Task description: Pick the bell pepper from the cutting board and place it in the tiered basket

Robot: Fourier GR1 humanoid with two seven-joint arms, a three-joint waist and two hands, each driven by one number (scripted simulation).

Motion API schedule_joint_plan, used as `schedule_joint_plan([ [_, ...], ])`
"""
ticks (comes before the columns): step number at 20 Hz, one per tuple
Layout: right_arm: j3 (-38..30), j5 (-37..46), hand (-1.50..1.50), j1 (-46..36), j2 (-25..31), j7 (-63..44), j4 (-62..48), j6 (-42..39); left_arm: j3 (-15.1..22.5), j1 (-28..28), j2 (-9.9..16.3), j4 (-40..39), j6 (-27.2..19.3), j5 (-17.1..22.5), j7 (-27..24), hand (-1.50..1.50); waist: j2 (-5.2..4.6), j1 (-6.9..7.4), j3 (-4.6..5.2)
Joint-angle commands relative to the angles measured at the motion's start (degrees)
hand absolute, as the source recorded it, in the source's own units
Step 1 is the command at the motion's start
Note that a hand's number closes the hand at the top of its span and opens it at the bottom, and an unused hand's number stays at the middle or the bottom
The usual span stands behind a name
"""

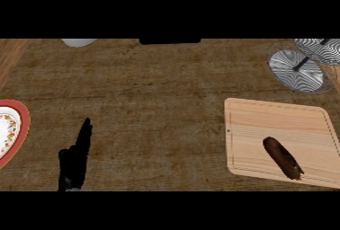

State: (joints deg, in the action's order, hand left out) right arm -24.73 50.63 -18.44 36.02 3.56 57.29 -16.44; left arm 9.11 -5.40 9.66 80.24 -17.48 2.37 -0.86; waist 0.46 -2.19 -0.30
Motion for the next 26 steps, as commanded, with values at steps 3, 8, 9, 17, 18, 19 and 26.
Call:
schedule_joint_plan([
  [3, -15.8, -16.1, 1.5, -2.7, 13.3, 12.3, -3.1, -11.2, 0.0, -0.2, 0.1, -0.8, 0.1, -0.2, 1.3, 0.0, 0.07, -0.51, 0.24],
  [8, -21.2, -19.3, 1.5, -5.5, 22.9, 17.1, -6.4, -12.6, -0.4, -0.4, 1.8, -0.7, 2.8, 0.2, -0.3, 0.0, -0.46, 2.0, 0.25],
  [9, -22.3, -20.5, 1.5, -3.6, 22.5, 16.2, -2.3, -13.2, -0.7, -0.6, 1.4, -0.7, 2.7, 0.6, 0.0, 0.0, -0.23, 1.38, 0.32],
  [17, -15.4, -18.9, 1.5, -15.0, 28.9, 13.1, -11.0, -10.4, 0.7, 2.2, -1.6, -1.1, 1.0, -2.0, 2.7, 0.0, -0.7, 3.35, 0.3],
  [18, -16.8, -19.6, 1.5, -13.8, 29.6, 14.8, -13.4, -9.9, -2.2, 5.0, 0.4, -5.4, 4.9, 0.3, 0.5, 0.0, -0.69, 2.87, 0.31],
  [19, -14.9, -19.7, 1.5, -17.1, 30.5, 12.3, -12.9, -11.3, 0.9, 1.0, -1.9, -2.3, 1.3, -2.8, 0.0, 0.0, -0.66, 3.27, 0.31],
  [26, -8.1, -17.0, 1.5, -27.2, 28.7, 8.8, -20.1, -6.2, 0.8, 1.7, -2.4, -1.8, 2.0, -3.0, 1.2, 0.0, -0.79, 3.72, 0.29],
])
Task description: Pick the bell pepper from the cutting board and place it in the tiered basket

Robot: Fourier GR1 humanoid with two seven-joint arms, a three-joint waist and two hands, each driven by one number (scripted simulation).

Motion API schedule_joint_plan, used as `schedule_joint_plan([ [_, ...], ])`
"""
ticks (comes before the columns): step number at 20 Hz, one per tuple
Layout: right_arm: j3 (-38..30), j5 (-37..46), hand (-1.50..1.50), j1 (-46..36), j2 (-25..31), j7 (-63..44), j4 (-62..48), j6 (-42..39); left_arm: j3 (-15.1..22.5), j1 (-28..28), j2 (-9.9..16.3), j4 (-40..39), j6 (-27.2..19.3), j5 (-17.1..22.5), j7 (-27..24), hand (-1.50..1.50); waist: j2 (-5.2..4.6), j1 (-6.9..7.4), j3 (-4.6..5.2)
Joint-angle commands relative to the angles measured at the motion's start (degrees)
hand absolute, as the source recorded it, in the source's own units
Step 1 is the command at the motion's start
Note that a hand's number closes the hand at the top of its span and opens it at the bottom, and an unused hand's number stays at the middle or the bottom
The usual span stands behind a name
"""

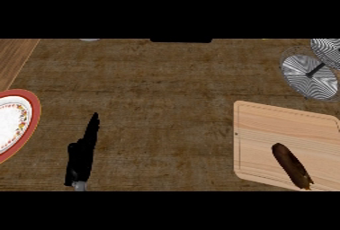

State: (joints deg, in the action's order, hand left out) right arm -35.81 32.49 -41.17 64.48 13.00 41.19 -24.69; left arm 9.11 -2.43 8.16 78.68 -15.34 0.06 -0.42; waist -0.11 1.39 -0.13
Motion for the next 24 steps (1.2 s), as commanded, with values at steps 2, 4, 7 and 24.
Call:
schedule_joint_plan([
  [2, 4.7, 2.7, 1.5, -6.8, -1.4, -0.8, -6.7, 4.5, 0.9, -1.4, 0.7, 1.5, 1.9, 0.1, 3.3, 0.0, -0.38, 0.76, 0.07],
  [4, 6.3, 4.3, 1.5, -9.9, -1.4, -0.2, -10.1, 6.2, -0.3, 2.1, 0.9, 0.0, 1.3, -0.4, 3.9, 0.0, -0.56, 0.9, 0.05],
  [7, 8.6, 4.9, 1.5, -14.6, -3.4, -1.2, -11.3, 5.6, 0.5, -1.0, -0.9, -1.5, 0.6, -1.2, -1.3, 0.0, -0.49, 0.84, 0.1],
  [24, 12.7, 11.7, 1.5, -18.5, -11.9, 2.0, -27.0, 19.5, -0.4, 0.1, -0.7, 1.0, 2.0, -0.6, 1.7, 0.0, -1.04, 1.61, -0.04],
])
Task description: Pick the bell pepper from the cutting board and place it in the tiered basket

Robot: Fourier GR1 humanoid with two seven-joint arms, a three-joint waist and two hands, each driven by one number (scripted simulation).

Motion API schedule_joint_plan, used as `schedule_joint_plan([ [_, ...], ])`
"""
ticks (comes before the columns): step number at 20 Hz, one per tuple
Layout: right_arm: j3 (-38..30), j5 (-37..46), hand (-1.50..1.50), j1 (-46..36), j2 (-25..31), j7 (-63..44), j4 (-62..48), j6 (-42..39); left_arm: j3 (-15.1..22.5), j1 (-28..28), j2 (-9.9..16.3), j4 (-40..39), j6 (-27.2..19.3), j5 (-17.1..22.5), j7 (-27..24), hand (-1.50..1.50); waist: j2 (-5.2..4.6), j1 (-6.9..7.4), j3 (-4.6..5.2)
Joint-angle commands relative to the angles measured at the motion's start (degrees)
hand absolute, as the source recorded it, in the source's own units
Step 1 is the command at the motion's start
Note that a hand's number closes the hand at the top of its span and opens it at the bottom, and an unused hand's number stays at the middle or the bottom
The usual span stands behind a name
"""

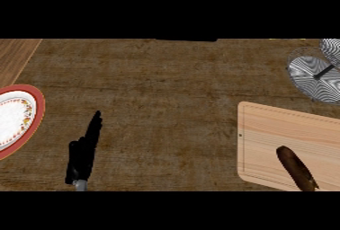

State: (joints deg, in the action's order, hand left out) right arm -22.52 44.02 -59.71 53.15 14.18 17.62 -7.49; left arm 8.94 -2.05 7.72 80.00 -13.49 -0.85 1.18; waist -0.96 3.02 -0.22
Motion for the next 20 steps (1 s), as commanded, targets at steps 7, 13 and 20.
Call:
schedule_joint_plan([
  [7, -8.1, -7.5, -1.5, -1.2, -3.2, -2.0, -9.4, -2.8, 0.1, -2.3, 0.7, 1.0, 1.4, 0.2, -0.6, 0.0, -0.44, 0.74, -0.05],
  [13, -14.7, -14.5, -1.5, -3.1, -2.9, -1.6, -10.0, -5.5, -1.8, 2.1, 1.2, -1.3, 1.4, 0.5, 1.6, 0.0, -0.61, 0.17, -0.05],
  [20, -21.5, -21.0, -1.5, -1.7, 1.6, 0.5, -7.6, -0.9, -2.2, -1.3, 1.5, -0.3, 1.5, 0.6, -0.6, 0.0, -0.38, -0.01, -0.05],
])
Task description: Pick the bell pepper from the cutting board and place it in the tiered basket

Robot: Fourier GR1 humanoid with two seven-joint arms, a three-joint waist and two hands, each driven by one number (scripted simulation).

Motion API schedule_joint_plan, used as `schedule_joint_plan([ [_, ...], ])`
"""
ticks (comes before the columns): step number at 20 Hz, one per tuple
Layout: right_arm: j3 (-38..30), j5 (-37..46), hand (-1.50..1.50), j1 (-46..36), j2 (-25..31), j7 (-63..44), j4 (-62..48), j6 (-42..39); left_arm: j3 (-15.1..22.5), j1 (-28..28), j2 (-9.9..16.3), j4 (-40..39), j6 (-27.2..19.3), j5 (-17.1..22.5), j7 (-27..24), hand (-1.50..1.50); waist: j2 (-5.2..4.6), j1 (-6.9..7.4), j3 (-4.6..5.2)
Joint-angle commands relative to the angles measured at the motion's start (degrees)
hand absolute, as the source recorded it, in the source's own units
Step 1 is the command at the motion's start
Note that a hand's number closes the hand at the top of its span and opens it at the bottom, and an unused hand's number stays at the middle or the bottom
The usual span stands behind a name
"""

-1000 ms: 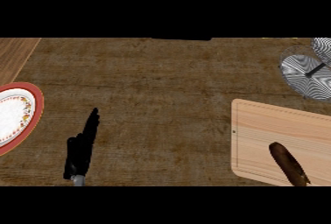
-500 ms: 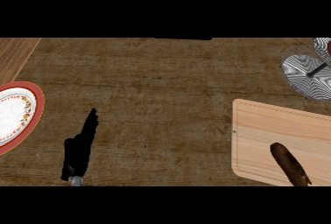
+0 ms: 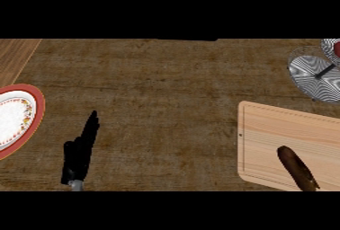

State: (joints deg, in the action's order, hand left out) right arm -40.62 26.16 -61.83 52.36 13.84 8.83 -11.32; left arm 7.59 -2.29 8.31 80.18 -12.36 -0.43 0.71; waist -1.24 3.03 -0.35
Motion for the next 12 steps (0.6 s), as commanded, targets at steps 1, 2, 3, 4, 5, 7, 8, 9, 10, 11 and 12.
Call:
schedule_joint_plan([
  [1, -4.3, -3.7, -1.5, 0.1, 5.3, -1.2, 1.2, 3.8, -0.5, -1.3, 0.7, -0.1, 0.8, 0.6, 0.0, 0.0, -0.24, 0.11, 0.06],
  [2, -5.6, -4.9, -1.5, 1.0, 4.8, -0.4, 1.3, 6.1, -0.3, 1.5, -1.2, -2.5, -1.0, -0.4, -0.2, 0.0, -0.27, -0.89, 0.09],
  [3, -6.3, -5.2, -1.5, 2.9, 8.6, -1.2, 1.0, 5.0, 0.4, -1.6, -0.2, 0.1, -0.2, -0.3, 0.5, 0.0, -0.04, -0.87, 0.01],
  [4, -6.5, -5.2, -1.5, 3.1, 8.4, -1.5, 1.2, 8.3, 1.5, -1.4, -1.3, 1.1, -1.1, -1.2, 0.5, 0.0, -0.28, -0.12, -0.04],
  [5, -6.4, -5.0, -1.5, 2.9, 9.9, -3.5, 1.2, 8.6, -0.3, 0.6, -0.1, -1.4, 1.0, 0.7, 1.0, 0.0, -0.28, -0.77, 0.08],
  [7, -8.4, -6.7, -1.5, 5.1, 11.1, -4.4, 0.1, 9.5, -0.6, 0.5, -0.3, -1.5, -0.1, -0.1, 0.2, 0.0, -0.18, -1.03, 0.05],
  [8, -9.4, -7.6, -1.5, 6.3, 14.5, -4.4, 0.1, 7.0, -1.1, -0.5, 0.4, -0.1, 0.3, 0.5, 0.3, 0.0, -0.02, -1.32, -0.01],
  [9, -9.6, -7.8, -1.5, 4.8, 16.3, -7.3, 0.0, 6.4, -0.7, 0.5, -0.9, -1.9, -0.5, 0.1, 0.0, 0.0, -0.17, -1.3, 0.04],
  [10, -10.6, -8.6, -1.5, 9.0, 18.2, -5.5, -1.3, 3.2, -0.8, -1.9, 0.3, -1.0, 0.6, 0.5, -0.4, 0.0, -0.07, -1.96, -0.12],
  [11, -10.4, -8.4, -1.5, 7.5, 20.0, -8.1, -0.8, 3.2, 0.0, -0.9, -1.1, -1.2, -0.7, -0.4, 0.3, 0.0, -0.09, -1.57, -0.06],
  [12, -12.0, -9.9, -1.5, 10.4, 19.8, -5.4, -1.5, 2.3, -0.3, -1.3, -0.5, -0.7, -0.5, -0.4, -0.2, 0.0, -0.01, -1.84, -0.15],
])
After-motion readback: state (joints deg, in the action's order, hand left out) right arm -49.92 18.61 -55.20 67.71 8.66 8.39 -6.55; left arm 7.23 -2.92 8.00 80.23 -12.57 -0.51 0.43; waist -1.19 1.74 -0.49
